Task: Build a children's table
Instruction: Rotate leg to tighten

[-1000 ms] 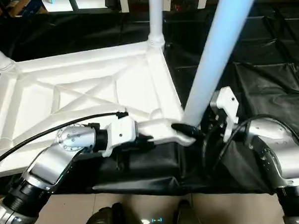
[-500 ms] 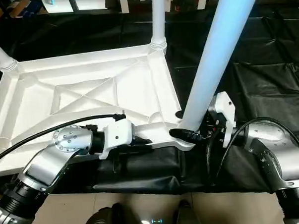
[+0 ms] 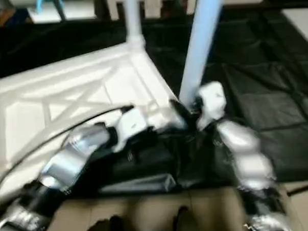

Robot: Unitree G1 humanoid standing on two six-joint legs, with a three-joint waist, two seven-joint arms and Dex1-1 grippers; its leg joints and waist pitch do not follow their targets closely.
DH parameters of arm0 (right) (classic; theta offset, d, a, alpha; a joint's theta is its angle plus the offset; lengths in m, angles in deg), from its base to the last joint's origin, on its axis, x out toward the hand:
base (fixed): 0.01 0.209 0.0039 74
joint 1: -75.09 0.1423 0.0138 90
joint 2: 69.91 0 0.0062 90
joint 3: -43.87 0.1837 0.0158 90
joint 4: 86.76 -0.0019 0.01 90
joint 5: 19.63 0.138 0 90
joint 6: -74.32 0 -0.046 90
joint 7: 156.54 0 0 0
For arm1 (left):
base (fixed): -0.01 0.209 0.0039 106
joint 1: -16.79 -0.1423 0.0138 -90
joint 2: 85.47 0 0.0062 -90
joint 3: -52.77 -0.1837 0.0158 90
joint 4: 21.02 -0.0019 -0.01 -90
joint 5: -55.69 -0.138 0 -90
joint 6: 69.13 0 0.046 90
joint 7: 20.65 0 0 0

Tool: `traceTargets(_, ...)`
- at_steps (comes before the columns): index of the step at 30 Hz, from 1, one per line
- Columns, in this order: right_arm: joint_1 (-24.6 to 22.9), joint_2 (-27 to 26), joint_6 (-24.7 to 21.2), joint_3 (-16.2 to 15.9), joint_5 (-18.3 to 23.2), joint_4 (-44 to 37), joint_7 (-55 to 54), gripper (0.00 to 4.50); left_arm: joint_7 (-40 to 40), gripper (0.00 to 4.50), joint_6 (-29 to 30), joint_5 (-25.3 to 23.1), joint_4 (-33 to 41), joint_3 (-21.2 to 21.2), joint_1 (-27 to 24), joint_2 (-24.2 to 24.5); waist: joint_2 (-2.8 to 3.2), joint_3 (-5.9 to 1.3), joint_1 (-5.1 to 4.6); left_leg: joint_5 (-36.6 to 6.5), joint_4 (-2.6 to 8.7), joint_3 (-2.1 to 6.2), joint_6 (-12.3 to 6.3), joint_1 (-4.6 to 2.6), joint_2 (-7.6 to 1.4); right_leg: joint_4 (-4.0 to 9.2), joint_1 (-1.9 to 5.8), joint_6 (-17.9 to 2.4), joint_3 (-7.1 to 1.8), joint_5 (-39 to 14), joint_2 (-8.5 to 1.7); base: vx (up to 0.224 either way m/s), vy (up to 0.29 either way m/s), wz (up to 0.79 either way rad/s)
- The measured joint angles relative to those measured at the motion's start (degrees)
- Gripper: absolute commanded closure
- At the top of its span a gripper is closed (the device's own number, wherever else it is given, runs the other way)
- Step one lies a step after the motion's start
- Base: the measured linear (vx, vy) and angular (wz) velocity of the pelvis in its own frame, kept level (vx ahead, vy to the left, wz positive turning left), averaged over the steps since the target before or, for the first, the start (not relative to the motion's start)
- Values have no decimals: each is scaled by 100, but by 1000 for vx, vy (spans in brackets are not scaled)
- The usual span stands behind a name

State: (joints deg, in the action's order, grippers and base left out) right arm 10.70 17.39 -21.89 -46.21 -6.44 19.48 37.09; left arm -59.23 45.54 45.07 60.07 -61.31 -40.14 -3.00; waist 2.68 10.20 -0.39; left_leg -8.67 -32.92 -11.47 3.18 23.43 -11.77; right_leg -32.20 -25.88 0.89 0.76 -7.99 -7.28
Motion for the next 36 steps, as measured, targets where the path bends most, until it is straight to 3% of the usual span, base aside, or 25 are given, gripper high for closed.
traceTargets(4,318,-345,282,86,-241,528,-841,243,448,450,138,-44,-324,10,151,-404,-10,-1,-22,0,8,2,-1,3,6,41,1,12,1,-7,0,0,0,0)
traceTargets(9,522,-437,481,135,-221,901,-653,243,476,450,50,-38,-390,51,172,-287,-29,5,-70,-1,29,17,-1,2,13,83,-1,12,13,-7,6,0,0,0)
traceTargets(13,154,121,532,54,122,494,738,243,-45,450,-575,81,-212,-18,-24,191,-26,4,-34,0,94,9,-2,-2,14,118,0,8,9,3,7,0,0,0)
traceTargets(14,-88,340,496,-28,302,199,1252,188,-333,450,-945,189,-103,-36,-150,448,-21,3,-3,0,112,4,-3,-11,14,116,0,9,6,29,7,0,0,0)
traceTargets(17,-284,586,309,-56,536,-86,1862,174,-804,450,-1370,322,-73,17,-224,746,1,10,83,1,117,-1,-2,-12,6,102,-4,6,7,83,6,0,0,0)
traceTargets(20,-680,1391,39,-177,929,-708,2937,132,-1323,450,-1527,585,245,3,-440,988,48,7,201,2,123,-59,-3,-25,-5,72,1,-30,-20,117,-1,24,-3,3)
traceTargets(24,-981,2107,-376,-188,1264,-1287,4026,107,-1830,450,-1666,905,533,5,-636,1322,79,6,281,10,109,-76,-17,-25,-12,30,-4,21,-16,76,-10,73,3,2)
traceTargets(32,-1038,2278,-522,-179,1407,-1393,4388,107,-2021,450,-1733,1003,579,21,-665,1432,85,7,283,16,109,-101,-33,-25,-12,13,-9,12,-14,29,-11,15,1,0)
traceTargets(34,-1049,2317,-582,-174,1434,-1421,4463,69,-2048,450,-1742,1056,588,21,-686,1475,86,8,273,16,108,-101,-32,-26,-13,12,-9,12,-16,29,-11,0,0,0)
traceTargets(36,-1051,2350,-578,-183,1392,-1424,4513,69,-2095,450,-1771,1089,616,26,-729,1522,86,8,261,15,107,-100,-30,-27,-12,12,-8,12,-18,29,-12,0,0,0)
